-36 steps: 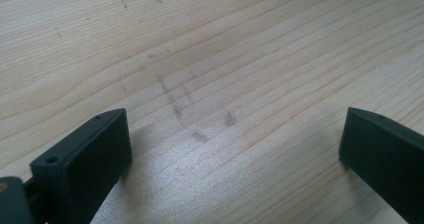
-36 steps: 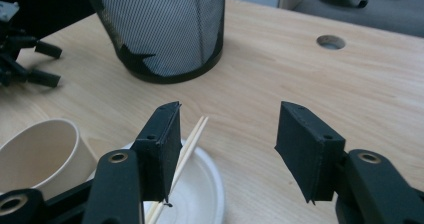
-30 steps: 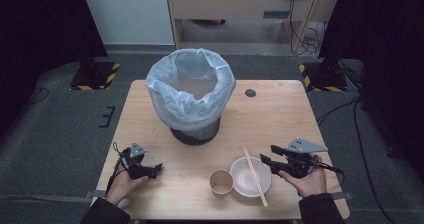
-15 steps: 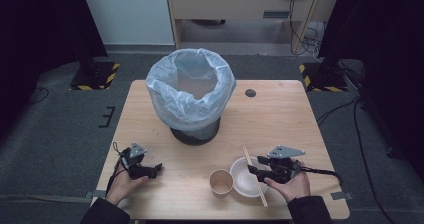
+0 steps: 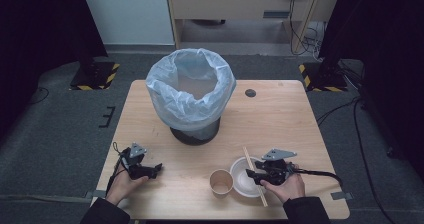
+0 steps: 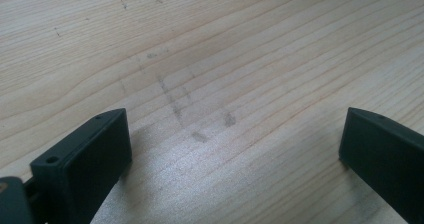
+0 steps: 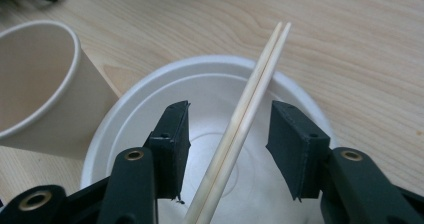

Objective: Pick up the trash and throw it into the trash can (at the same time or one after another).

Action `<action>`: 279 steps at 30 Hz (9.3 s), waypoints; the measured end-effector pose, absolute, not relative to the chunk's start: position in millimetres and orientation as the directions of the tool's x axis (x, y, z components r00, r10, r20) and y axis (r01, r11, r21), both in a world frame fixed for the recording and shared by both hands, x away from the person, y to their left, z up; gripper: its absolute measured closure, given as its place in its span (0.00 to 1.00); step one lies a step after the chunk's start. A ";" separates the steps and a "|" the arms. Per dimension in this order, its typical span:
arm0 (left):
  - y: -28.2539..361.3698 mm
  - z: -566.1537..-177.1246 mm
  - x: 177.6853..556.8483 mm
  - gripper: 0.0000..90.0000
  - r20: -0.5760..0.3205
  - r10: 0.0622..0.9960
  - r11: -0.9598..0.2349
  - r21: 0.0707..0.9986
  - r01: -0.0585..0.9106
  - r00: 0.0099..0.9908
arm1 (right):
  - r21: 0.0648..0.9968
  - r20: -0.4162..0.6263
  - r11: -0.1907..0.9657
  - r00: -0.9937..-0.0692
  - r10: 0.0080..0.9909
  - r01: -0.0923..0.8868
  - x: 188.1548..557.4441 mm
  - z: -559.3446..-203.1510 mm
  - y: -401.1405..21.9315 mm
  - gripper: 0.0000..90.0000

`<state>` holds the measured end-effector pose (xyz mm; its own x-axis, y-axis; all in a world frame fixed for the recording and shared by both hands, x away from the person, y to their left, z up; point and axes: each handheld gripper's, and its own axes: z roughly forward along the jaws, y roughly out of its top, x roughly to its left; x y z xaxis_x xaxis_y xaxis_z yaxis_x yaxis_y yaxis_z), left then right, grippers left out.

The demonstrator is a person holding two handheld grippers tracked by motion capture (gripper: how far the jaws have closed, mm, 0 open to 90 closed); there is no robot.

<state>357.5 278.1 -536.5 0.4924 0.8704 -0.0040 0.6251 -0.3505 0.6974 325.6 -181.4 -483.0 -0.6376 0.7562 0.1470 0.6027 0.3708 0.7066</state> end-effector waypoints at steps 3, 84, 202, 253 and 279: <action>278.0 -536.5 357.5 0.00 -0.004 0.870 -0.350 0.698 0.625 0.492 | 0.698 0.140 0.386 -0.644 0.752 0.603 326.5 -485.2 -180.3 0.62; 278.1 -536.5 357.5 0.00 -0.005 0.870 -0.350 0.697 0.625 0.493 | 0.899 0.271 0.007 -0.569 0.776 0.438 333.3 -415.9 -226.6 0.89; 277.7 -536.6 357.6 0.00 -0.004 0.872 -0.348 0.699 0.625 0.490 | 0.986 0.154 -0.150 -0.712 0.686 0.069 461.8 -229.9 -87.0 0.89; 277.1 -536.6 358.3 0.00 -0.004 0.868 -0.353 0.698 0.623 0.496 | 0.992 0.122 -0.054 -0.700 0.704 0.118 504.2 -257.4 -30.6 0.71; 277.0 -536.5 358.2 0.00 -0.004 0.868 -0.353 0.698 0.623 0.496 | 0.992 0.126 -0.111 -0.665 0.736 0.064 419.7 -254.7 -150.8 0.39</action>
<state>358.2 277.0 -536.5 0.4964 0.8681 -0.0036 0.6229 -0.3532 0.6980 419.7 -150.8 -254.7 -0.6648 0.7364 0.1256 0.0639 -0.1115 0.9917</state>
